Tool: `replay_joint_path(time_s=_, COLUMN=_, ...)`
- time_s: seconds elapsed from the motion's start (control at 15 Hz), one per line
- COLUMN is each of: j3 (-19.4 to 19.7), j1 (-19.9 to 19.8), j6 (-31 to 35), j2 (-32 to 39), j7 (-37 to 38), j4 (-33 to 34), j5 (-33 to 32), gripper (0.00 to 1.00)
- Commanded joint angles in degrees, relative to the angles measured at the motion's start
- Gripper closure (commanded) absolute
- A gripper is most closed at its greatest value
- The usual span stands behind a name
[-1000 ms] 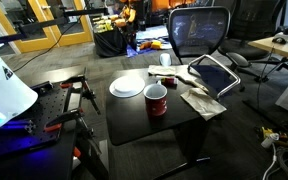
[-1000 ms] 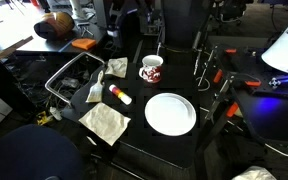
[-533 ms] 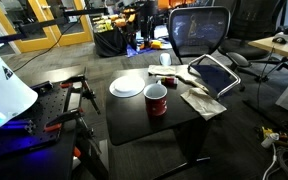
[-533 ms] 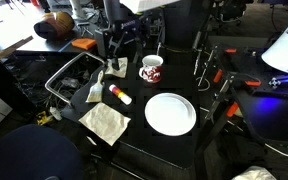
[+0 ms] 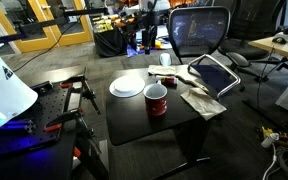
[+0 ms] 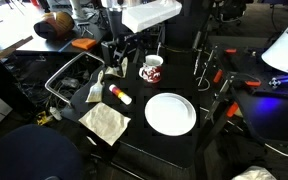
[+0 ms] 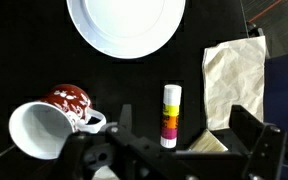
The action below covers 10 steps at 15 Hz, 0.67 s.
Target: Put the glue stick in the mug cup
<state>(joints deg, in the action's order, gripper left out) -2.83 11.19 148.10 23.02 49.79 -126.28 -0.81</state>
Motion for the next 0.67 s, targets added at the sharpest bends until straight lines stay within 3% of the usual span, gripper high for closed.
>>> replay_joint_path(time_s=0.0, j3=0.99, j1=1.02, j6=-0.16, j2=-0.06, j7=-0.59, j4=0.07, j5=0.79, gripper=0.00)
replay_joint_path(time_s=0.6, j3=4.55, j1=2.96, j6=2.26, j2=7.92, j7=1.93, j4=4.37, j5=-0.37, gripper=0.00)
